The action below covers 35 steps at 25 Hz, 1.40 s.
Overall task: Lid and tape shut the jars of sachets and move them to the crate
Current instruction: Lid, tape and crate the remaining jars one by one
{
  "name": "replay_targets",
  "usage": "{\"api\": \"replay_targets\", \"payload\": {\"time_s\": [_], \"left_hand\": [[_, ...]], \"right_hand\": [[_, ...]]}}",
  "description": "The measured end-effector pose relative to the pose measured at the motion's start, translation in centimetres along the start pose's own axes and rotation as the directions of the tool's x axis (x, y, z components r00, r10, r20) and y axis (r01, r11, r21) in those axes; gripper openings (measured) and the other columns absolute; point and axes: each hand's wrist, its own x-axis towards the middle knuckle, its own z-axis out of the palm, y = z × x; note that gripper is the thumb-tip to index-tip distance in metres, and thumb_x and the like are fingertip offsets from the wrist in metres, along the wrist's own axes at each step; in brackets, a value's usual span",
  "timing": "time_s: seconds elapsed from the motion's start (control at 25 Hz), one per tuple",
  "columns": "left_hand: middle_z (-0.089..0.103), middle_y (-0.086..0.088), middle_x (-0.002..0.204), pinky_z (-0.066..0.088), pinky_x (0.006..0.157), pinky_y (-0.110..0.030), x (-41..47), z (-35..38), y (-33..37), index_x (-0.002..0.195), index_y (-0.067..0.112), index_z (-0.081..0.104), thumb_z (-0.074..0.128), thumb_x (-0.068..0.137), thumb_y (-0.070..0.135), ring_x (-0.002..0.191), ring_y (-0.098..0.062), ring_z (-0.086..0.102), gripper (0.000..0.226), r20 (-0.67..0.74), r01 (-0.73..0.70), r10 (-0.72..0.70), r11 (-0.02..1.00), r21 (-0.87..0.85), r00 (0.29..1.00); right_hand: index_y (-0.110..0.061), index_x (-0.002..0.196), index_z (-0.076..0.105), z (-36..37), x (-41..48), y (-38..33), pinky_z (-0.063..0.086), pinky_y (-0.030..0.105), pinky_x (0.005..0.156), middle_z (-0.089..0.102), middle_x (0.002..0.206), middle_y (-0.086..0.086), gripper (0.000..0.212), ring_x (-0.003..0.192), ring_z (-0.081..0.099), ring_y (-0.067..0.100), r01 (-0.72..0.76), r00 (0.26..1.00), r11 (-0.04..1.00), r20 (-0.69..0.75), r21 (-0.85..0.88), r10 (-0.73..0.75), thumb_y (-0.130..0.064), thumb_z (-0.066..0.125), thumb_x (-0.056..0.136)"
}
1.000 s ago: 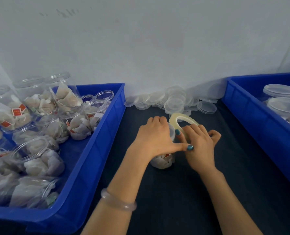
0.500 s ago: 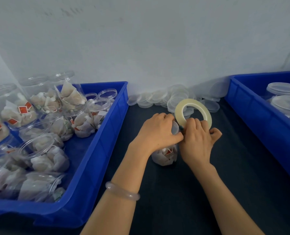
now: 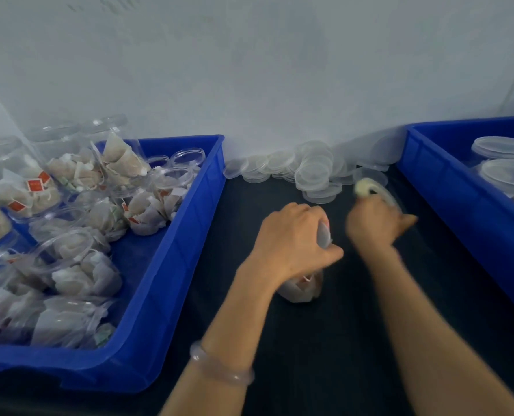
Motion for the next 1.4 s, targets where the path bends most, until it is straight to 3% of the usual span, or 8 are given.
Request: {"api": "replay_targets", "payload": {"time_s": [0.16, 0.32, 0.56, 0.68, 0.76, 1.04, 1.2, 1.4], "left_hand": [[0.056, 0.010, 0.104, 0.037, 0.071, -0.034, 0.3, 0.0, -0.6, 0.107, 0.026, 0.052, 0.058, 0.082, 0.053, 0.097, -0.013, 0.049, 0.037, -0.004, 0.083, -0.083, 0.996, 0.030, 0.997], [0.057, 0.014, 0.101, 0.034, 0.068, -0.033, 0.8, 0.3, 0.1, 0.101, 0.031, 0.052, 0.058, 0.082, 0.056, 0.095, -0.010, 0.048, 0.032, -0.025, 0.110, -0.110, 0.994, 0.004, 0.994], [0.064, 0.019, 0.098, 0.042, 0.072, -0.026, 0.4, 0.7, -0.7, 0.094, 0.036, 0.064, 0.058, 0.087, 0.058, 0.094, -0.001, 0.056, 0.024, -0.118, 0.183, -0.227, 0.936, -0.302, 0.967], [0.067, 0.013, 0.101, 0.048, 0.074, -0.016, -0.5, 1.7, -1.7, 0.100, 0.024, 0.066, 0.061, 0.095, 0.031, 0.097, -0.004, 0.065, 0.011, -0.071, 0.215, -0.482, 0.511, -0.832, 0.873], [0.071, 0.002, 0.100, 0.052, 0.075, -0.022, -1.2, 2.6, -1.9, 0.105, 0.016, 0.066, 0.050, 0.101, 0.033, 0.093, -0.008, 0.069, 0.024, 0.066, 0.229, -0.549, 0.233, -0.945, 0.833], [0.078, 0.001, 0.088, 0.055, 0.061, -0.020, -2.5, 4.4, -2.2, 0.098, 0.019, 0.073, 0.031, 0.106, 0.044, 0.079, -0.009, 0.074, 0.050, 0.269, 0.304, -0.540, -0.024, -0.952, 0.798], [0.076, -0.002, 0.096, 0.056, 0.080, -0.029, -2.4, 5.4, -3.1, 0.101, 0.014, 0.072, 0.040, 0.102, 0.026, 0.092, -0.016, 0.071, 0.033, 0.337, 0.470, -0.519, 0.146, -0.870, 0.786], [0.075, 0.000, 0.102, 0.053, 0.090, -0.021, -2.7, 6.2, -3.6, 0.100, 0.012, 0.070, 0.048, 0.102, 0.011, 0.098, -0.008, 0.070, 0.023, 0.299, 0.432, -0.473, 0.202, -0.879, 0.829]], "right_hand": [[-0.018, 0.080, 0.053, -0.7, -0.3, 1.7, 0.014, 0.036, 0.072, 0.053, 0.079, -0.002, 0.025, 0.082, 0.042, 0.019, 0.299, 0.953, 0.940, -0.014, 0.166, -0.301, -0.027, 0.036, 0.096], [-0.024, 0.078, 0.046, -0.4, -4.9, 3.0, 0.023, 0.038, 0.078, 0.049, 0.079, -0.011, 0.028, 0.086, 0.046, 0.016, 0.486, 0.846, 0.872, 0.219, 0.056, -0.486, -0.034, 0.027, 0.095], [-0.024, 0.143, 0.038, 1.1, -7.3, 3.8, 0.014, 0.033, 0.108, 0.039, 0.135, -0.007, 0.044, 0.131, 0.030, 0.012, 0.537, 0.726, 0.817, 0.378, 0.211, -0.575, -0.027, 0.043, 0.100], [-0.025, 0.152, 0.025, -0.1, -7.5, 3.4, 0.021, 0.028, 0.118, 0.032, 0.146, -0.007, 0.080, 0.140, 0.030, 0.010, 0.205, 0.679, 0.671, 0.391, 0.713, -0.622, -0.022, 0.061, 0.081], [-0.029, 0.154, 0.013, -0.3, -8.3, 2.4, 0.031, 0.016, 0.112, 0.036, 0.148, -0.014, 0.095, 0.139, 0.035, 0.001, 0.030, 0.653, 0.460, 0.331, 0.887, -0.681, -0.019, 0.066, 0.076], [-0.035, 0.139, 0.030, 0.4, -10.0, 0.1, 0.043, 0.011, 0.096, 0.053, 0.128, -0.030, 0.084, 0.124, 0.052, -0.003, 0.030, 0.817, 0.357, 0.183, 0.934, -0.547, -0.023, 0.084, 0.076], [-0.021, 0.136, 0.042, -0.5, -8.3, 1.0, 0.051, 0.019, 0.092, 0.063, 0.125, -0.013, 0.072, 0.118, 0.061, 0.005, -0.092, 0.826, 0.296, 0.239, 0.951, -0.510, -0.023, 0.082, 0.077], [-0.012, 0.131, 0.048, -4.2, 0.3, 3.4, 0.055, 0.036, 0.085, 0.068, 0.119, 0.005, 0.051, 0.102, 0.069, 0.016, -0.181, 0.972, 0.106, 0.194, 0.978, -0.133, -0.021, 0.073, 0.087]]}}
